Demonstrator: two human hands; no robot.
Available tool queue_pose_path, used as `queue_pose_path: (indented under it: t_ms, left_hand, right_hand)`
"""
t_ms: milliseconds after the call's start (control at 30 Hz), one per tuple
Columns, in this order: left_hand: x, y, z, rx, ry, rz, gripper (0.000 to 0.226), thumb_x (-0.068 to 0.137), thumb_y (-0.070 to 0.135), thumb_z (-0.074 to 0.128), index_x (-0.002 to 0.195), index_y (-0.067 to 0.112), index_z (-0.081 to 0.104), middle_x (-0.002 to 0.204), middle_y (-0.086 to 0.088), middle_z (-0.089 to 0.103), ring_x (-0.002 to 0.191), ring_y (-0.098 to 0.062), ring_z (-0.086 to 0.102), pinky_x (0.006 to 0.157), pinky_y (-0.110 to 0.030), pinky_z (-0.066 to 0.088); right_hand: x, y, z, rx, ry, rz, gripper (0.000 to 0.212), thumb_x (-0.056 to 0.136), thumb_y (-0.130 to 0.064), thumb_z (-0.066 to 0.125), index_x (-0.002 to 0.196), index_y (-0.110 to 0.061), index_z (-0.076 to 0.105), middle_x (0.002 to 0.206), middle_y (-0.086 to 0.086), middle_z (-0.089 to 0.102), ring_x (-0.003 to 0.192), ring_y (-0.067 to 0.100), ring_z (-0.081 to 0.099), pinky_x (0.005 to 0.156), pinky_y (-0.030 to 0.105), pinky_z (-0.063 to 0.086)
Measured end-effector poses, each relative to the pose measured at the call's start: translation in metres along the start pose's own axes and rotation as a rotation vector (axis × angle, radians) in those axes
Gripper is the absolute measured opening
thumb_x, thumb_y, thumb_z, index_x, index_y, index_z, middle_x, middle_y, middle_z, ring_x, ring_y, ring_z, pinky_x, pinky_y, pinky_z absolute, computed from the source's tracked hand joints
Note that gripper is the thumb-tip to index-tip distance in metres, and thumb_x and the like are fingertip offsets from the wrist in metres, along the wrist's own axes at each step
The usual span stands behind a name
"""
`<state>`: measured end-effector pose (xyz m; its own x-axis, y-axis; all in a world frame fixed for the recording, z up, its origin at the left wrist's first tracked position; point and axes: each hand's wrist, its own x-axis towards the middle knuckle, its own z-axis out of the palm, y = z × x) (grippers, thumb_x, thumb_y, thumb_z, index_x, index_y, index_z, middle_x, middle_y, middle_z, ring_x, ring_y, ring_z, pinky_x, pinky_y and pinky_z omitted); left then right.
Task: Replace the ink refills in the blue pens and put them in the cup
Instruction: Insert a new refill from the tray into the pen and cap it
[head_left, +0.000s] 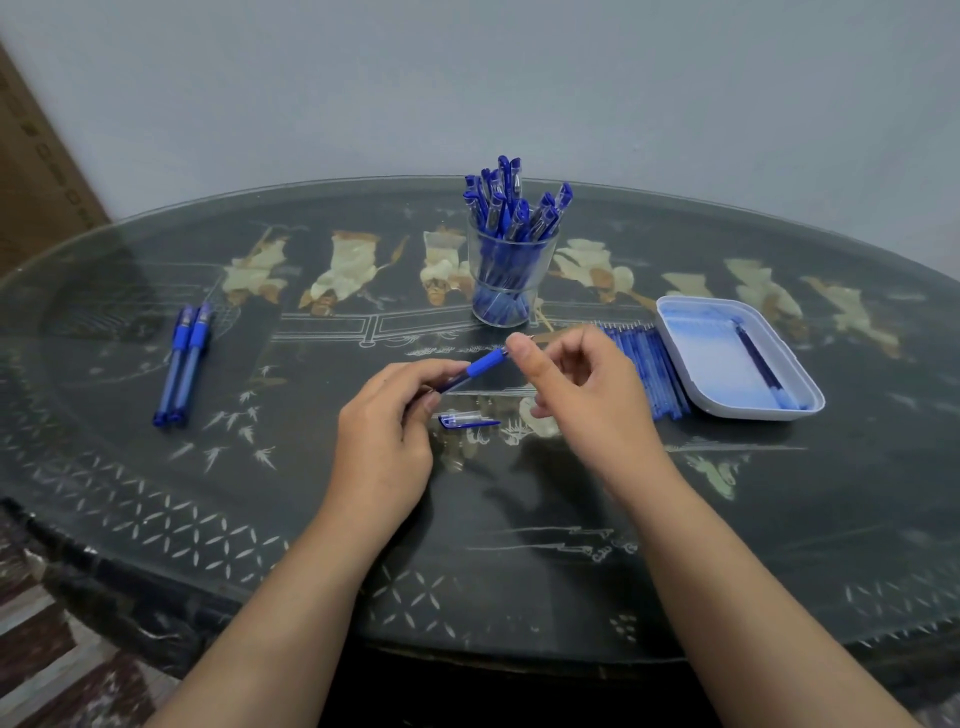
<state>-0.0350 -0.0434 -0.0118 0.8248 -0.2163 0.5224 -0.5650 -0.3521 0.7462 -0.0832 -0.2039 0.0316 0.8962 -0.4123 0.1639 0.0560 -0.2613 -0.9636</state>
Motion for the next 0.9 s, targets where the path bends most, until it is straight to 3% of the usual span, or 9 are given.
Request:
queue_pose_path:
  t_ms: [100, 200, 367, 467, 500, 600, 733, 800, 900]
  left_hand:
    - [-0.0002, -0.0001, -0.0006, -0.001, 0.000, -0.003, 0.047, 0.083, -0.017, 0.056, 0.107, 0.020, 0.071, 0.101, 0.011, 0.068, 0.098, 0.008, 0.059, 0.087, -0.005, 0.038]
    - [-0.0004, 0.0011, -0.0006, -0.001, -0.011, -0.002, 0.046, 0.084, -0.017, 0.056, 0.106, 0.020, 0.071, 0.100, 0.011, 0.068, 0.097, 0.007, 0.059, 0.087, -0.004, 0.038]
    - [-0.0003, 0.0014, -0.0012, -0.007, -0.017, -0.003, 0.044, 0.085, -0.016, 0.057, 0.107, 0.019, 0.071, 0.101, 0.010, 0.068, 0.098, 0.006, 0.060, 0.087, -0.004, 0.038]
    - [-0.0005, 0.0018, -0.0014, 0.003, -0.022, 0.003, 0.045, 0.084, -0.016, 0.057, 0.106, 0.020, 0.072, 0.100, 0.011, 0.068, 0.098, 0.006, 0.059, 0.086, -0.004, 0.038]
    - [-0.0005, 0.0020, -0.0012, 0.000, -0.024, 0.004, 0.044, 0.084, -0.016, 0.057, 0.106, 0.019, 0.072, 0.100, 0.011, 0.068, 0.098, 0.005, 0.060, 0.087, -0.004, 0.038]
    - [-0.0002, 0.0017, -0.0010, -0.006, -0.018, 0.004, 0.043, 0.084, -0.016, 0.057, 0.106, 0.018, 0.072, 0.100, 0.010, 0.068, 0.098, 0.005, 0.060, 0.087, -0.005, 0.039]
    - [-0.0006, 0.0018, -0.0015, -0.003, -0.016, -0.002, 0.044, 0.084, -0.016, 0.057, 0.106, 0.018, 0.072, 0.100, 0.010, 0.068, 0.098, 0.004, 0.060, 0.088, -0.006, 0.040]
    - [-0.0008, 0.0025, -0.0013, -0.008, -0.029, 0.000, 0.043, 0.084, -0.015, 0.057, 0.106, 0.018, 0.072, 0.101, 0.010, 0.068, 0.099, 0.001, 0.061, 0.089, -0.007, 0.041]
    - [-0.0006, 0.0018, -0.0013, -0.016, -0.022, -0.002, 0.044, 0.085, -0.016, 0.057, 0.107, 0.019, 0.072, 0.101, 0.009, 0.068, 0.100, 0.000, 0.061, 0.089, -0.008, 0.041]
  right_hand:
    - [-0.0003, -0.0013, -0.0007, 0.133, -0.087, -0.010, 0.010, 0.090, -0.020, 0.070, 0.100, -0.022, 0.069, 0.087, -0.005, 0.068, 0.084, 0.013, 0.066, 0.075, 0.034, 0.060]
    - [0.0004, 0.0020, 0.0027, 0.160, -0.016, -0.005, 0.010, 0.086, -0.022, 0.074, 0.080, -0.018, 0.067, 0.082, -0.002, 0.071, 0.080, 0.014, 0.066, 0.068, 0.025, 0.057]
    - [0.0005, 0.0004, 0.0002, 0.226, -0.090, 0.000, 0.013, 0.091, -0.018, 0.068, 0.103, -0.021, 0.068, 0.096, -0.001, 0.070, 0.089, 0.014, 0.068, 0.079, 0.035, 0.060]
    - [0.0015, 0.0035, 0.0029, 0.191, -0.042, -0.019, 0.002, 0.086, -0.019, 0.072, 0.086, -0.020, 0.071, 0.091, -0.002, 0.074, 0.088, 0.014, 0.070, 0.078, 0.033, 0.059]
    - [0.0015, 0.0038, 0.0044, 0.190, -0.024, -0.013, 0.011, 0.081, -0.027, 0.076, 0.084, -0.019, 0.069, 0.087, -0.003, 0.074, 0.086, 0.014, 0.070, 0.079, 0.035, 0.059]
    - [0.0012, 0.0038, 0.0040, 0.182, -0.024, -0.013, 0.027, 0.076, -0.038, 0.076, 0.096, -0.022, 0.067, 0.089, -0.005, 0.071, 0.089, 0.022, 0.069, 0.084, 0.043, 0.059]
    - [-0.0005, 0.0037, 0.0032, 0.157, -0.031, -0.061, 0.006, 0.088, -0.016, 0.072, 0.089, -0.022, 0.071, 0.094, -0.002, 0.075, 0.092, 0.021, 0.070, 0.088, 0.047, 0.057]
    - [-0.0008, 0.0034, 0.0058, 0.162, 0.015, -0.039, 0.014, 0.079, -0.031, 0.078, 0.079, -0.020, 0.068, 0.086, -0.002, 0.074, 0.086, 0.020, 0.070, 0.087, 0.050, 0.057]
    - [-0.0004, 0.0022, 0.0042, 0.232, -0.011, -0.006, 0.022, 0.079, -0.036, 0.073, 0.094, -0.020, 0.068, 0.089, -0.004, 0.071, 0.086, 0.017, 0.069, 0.084, 0.044, 0.059]
